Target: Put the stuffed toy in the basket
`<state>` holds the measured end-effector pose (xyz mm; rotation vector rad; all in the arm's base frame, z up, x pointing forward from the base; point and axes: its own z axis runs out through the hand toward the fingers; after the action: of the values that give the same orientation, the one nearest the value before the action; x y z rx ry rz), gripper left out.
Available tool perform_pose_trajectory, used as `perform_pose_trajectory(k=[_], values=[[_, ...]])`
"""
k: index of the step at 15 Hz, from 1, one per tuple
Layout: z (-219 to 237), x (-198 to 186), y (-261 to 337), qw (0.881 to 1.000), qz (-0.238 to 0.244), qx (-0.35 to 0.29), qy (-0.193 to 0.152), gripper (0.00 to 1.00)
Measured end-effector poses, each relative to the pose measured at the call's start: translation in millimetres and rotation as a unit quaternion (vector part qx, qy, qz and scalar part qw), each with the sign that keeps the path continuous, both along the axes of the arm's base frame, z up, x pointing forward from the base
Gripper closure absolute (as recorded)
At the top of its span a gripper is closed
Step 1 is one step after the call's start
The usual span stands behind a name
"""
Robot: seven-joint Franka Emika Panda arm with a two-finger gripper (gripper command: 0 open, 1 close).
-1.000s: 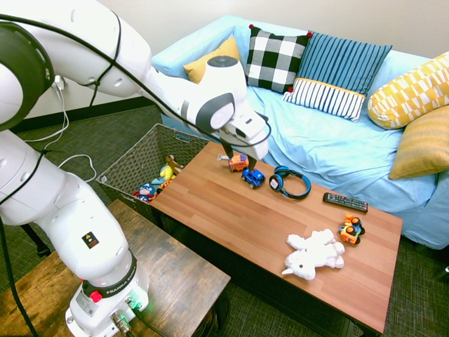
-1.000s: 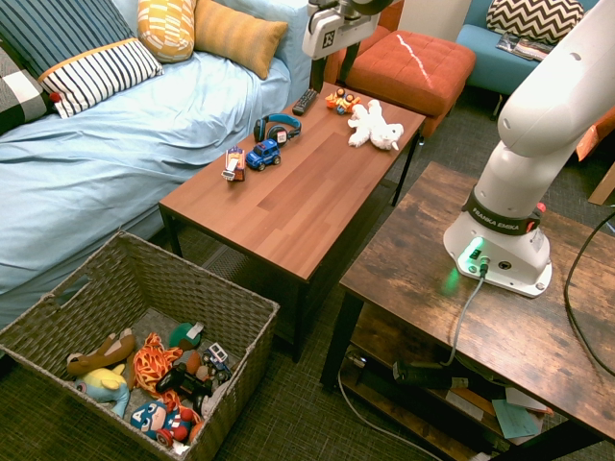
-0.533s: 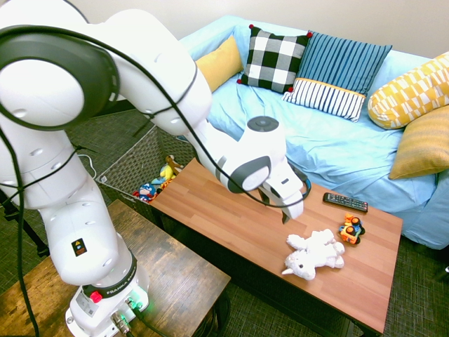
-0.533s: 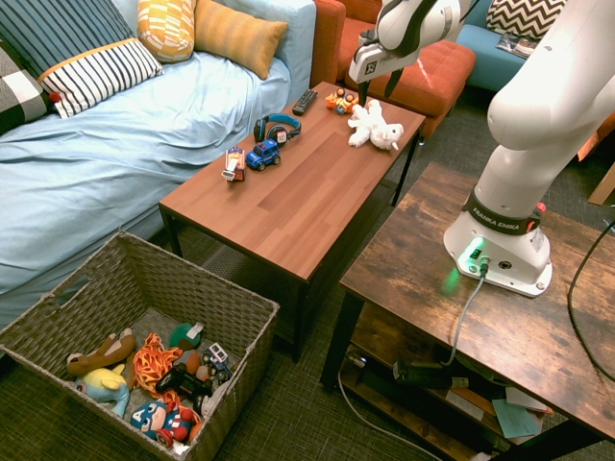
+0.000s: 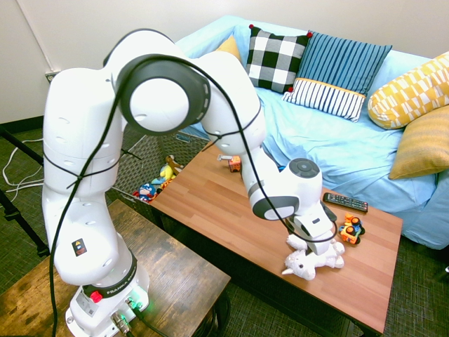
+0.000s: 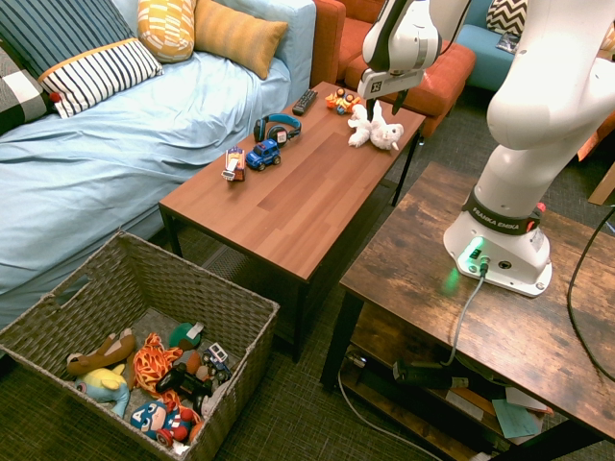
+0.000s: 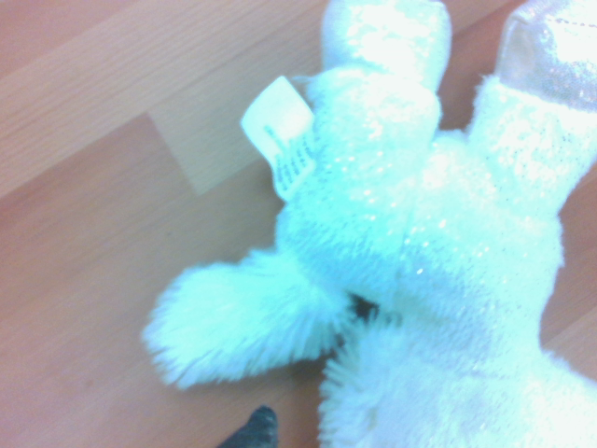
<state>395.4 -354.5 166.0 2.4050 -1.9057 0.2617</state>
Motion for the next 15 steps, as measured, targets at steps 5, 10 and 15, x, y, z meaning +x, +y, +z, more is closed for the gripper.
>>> perform_pose_trajectory(k=[5, 10, 15], values=[[-49, -1, -36, 0.999, -0.045, 0.009, 0.007, 0.0], [-77, 10, -50, 0.998, -0.058, 0.016, 0.001, 1.0], [-80, 14, -47, 0.998, -0.057, 0.024, -0.005, 1.0]])
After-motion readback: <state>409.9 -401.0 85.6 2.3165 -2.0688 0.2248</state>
